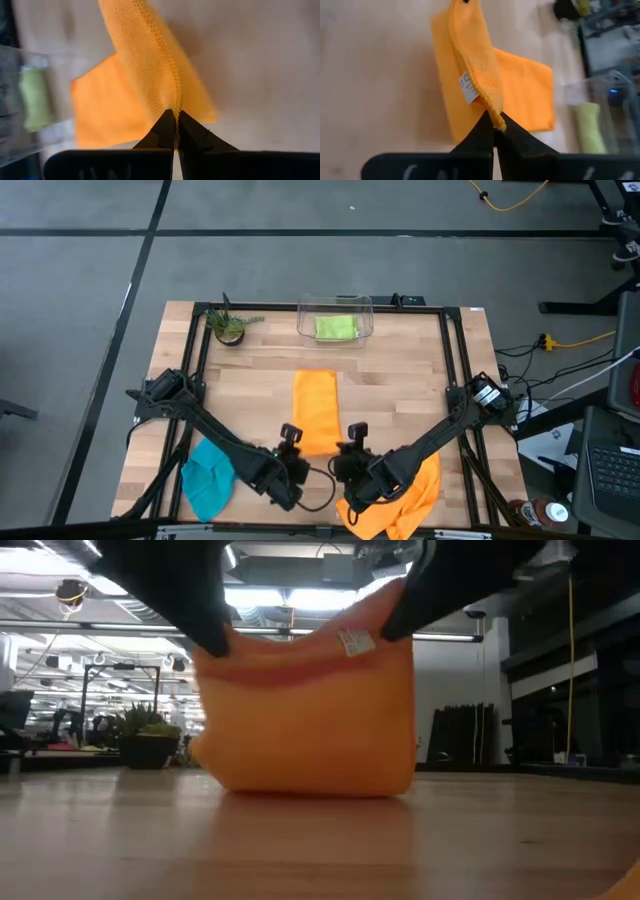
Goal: Fold microfiber towels
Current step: Fold the top orange microfiber cloth
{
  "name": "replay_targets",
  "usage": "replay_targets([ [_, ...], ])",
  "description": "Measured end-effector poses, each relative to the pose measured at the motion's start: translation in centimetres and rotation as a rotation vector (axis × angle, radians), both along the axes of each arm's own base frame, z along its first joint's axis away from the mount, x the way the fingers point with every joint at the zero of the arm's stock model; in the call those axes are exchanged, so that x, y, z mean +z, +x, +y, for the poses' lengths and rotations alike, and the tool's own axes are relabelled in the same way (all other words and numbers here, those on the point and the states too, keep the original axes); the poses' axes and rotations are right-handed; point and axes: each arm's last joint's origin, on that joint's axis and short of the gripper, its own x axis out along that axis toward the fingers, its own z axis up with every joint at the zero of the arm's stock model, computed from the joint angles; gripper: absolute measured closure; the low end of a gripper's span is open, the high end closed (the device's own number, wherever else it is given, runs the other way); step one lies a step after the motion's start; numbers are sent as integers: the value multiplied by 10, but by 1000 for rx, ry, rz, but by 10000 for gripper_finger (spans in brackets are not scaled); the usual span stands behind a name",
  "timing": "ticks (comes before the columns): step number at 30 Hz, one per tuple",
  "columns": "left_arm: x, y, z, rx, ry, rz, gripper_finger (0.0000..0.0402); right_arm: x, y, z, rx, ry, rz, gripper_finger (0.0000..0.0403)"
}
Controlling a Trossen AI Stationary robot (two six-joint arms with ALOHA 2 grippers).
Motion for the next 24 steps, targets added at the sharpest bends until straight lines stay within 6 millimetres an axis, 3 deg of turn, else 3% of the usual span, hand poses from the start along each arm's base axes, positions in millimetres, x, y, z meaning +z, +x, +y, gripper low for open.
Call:
replay_targets([
  [5, -1, 13, 29, -8, 83, 72, 401, -4, 11, -35, -92, -67, 59, 397],
  [13, -3, 28, 92, 100, 160, 229, 401, -17, 29, -97, -214, -163, 133, 397],
  [18, -11, 29, 125, 146, 181, 310, 401, -27, 29, -118, -264, -215, 144, 398],
  [24, -33, 29, 147, 141, 171, 345, 401, -58, 29, -138, -233, -227, 147, 399],
])
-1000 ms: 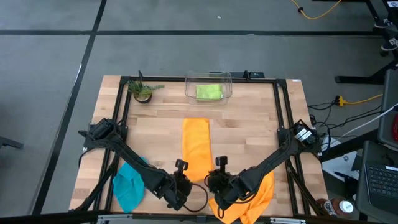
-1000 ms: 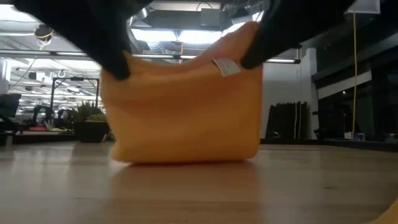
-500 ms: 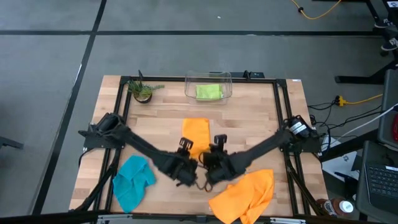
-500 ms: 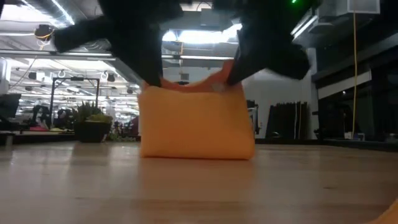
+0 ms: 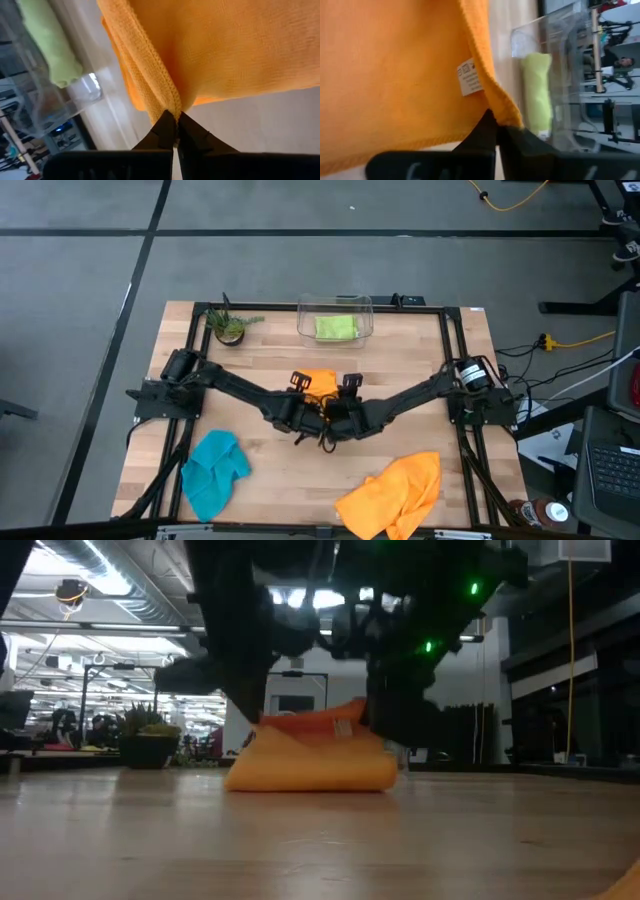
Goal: Fold microfiber towels
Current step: Fold the top orange microfiber cloth
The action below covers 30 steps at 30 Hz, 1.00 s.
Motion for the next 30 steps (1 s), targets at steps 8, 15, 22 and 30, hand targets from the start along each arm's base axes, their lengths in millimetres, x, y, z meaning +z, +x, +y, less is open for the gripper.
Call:
replay_targets([
  [8, -7, -2, 25, 42, 48, 34, 401, -14, 3, -24, 11, -32, 11, 399],
  [15, -1, -14, 45, 70, 46, 14, 401, -11, 13, -42, 23, -41, 14, 399],
  [22, -8, -23, 60, 101, 14, 20, 396, -13, 12, -57, 2, -32, 56, 336],
  [30, -11, -20, 75, 126, 84, -40, 322, -12, 12, -64, -24, -29, 44, 278],
])
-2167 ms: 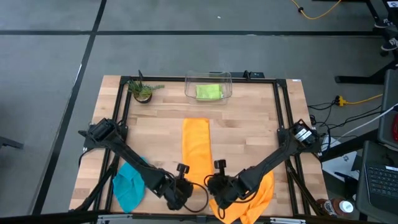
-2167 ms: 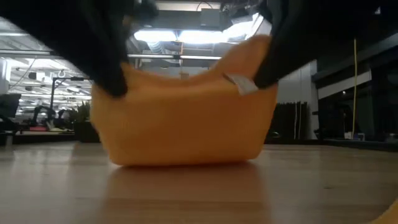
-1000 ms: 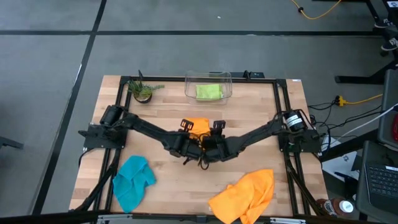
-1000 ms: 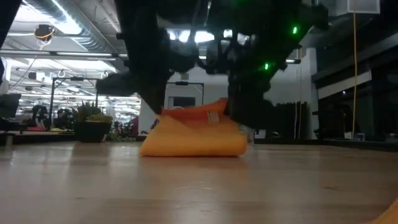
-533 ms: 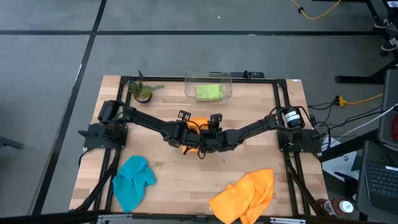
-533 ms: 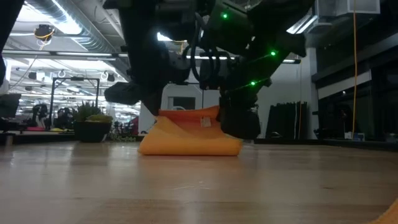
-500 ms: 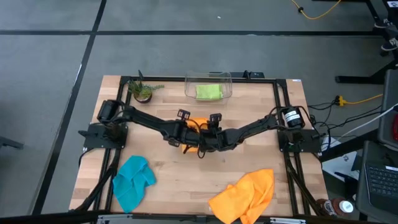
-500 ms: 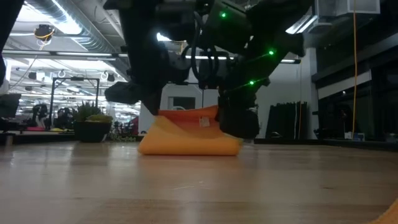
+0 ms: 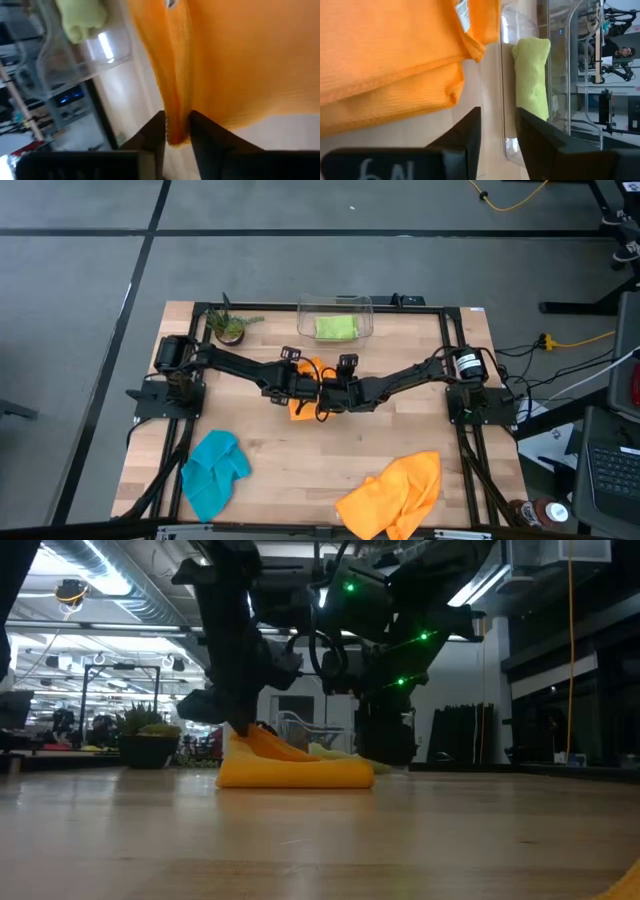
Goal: Fold microfiber towels
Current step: Fold the top orange microfiber cloth
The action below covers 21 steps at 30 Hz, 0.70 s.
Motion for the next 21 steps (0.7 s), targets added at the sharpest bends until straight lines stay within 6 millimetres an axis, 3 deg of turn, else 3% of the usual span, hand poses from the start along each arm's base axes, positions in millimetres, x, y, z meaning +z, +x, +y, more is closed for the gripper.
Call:
replay_targets([
  [7, 8, 4, -1, 21, 90, -48, 260, 6, -2, 1, -15, 92, -49, 273],
  [11, 28, 4, -3, 72, 107, -139, 238, 25, -8, 5, -15, 296, -107, 277],
  [14, 53, -5, -8, 147, 102, -216, 233, 44, -14, 6, -13, 362, -143, 280],
  [17, 78, -19, -14, 289, -5, -352, 235, 64, -21, 1, -23, 426, -187, 281],
  [21, 98, -35, -22, 462, -339, -516, 236, 77, -25, -20, -35, 677, -235, 281],
])
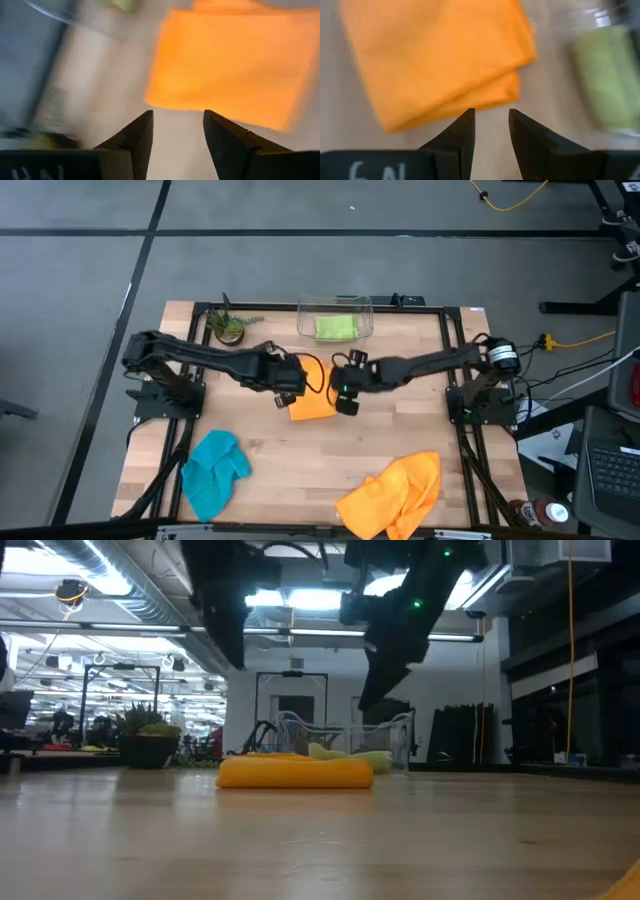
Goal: Fold microfiber towels
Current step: Fold the top orange microfiber cloth
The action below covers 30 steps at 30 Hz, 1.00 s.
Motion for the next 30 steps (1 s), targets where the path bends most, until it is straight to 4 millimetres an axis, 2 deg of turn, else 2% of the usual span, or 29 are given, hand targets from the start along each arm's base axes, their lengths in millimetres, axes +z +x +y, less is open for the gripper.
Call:
replay_targets([
  [2, -4, -2, -4, -4, -65, -62, 235, 0, 1, -16, 16, 132, -17, 281],
  [5, -23, -2, -13, -24, -84, -163, 235, -7, 7, -38, 30, 284, -58, 281],
  [8, -52, 2, -24, -53, -87, -305, 235, -15, 10, -57, -39, 307, -88, 281],
  [12, -92, 10, -29, -63, -111, -530, 235, -16, 12, -70, -130, 271, -129, 281],
  [16, -120, 15, -26, -38, -79, -584, 240, -14, 14, -71, -132, 259, -151, 281],
  [22, -162, 19, -30, -20, -137, -462, 242, -14, 15, -65, -113, 267, -151, 281],
  [26, -169, 19, -48, -52, -232, -451, 243, -13, 16, -56, -87, 271, -149, 281],
  [30, -160, 10, -75, -118, -315, -460, 243, -13, 18, -49, -57, 267, -153, 281],
])
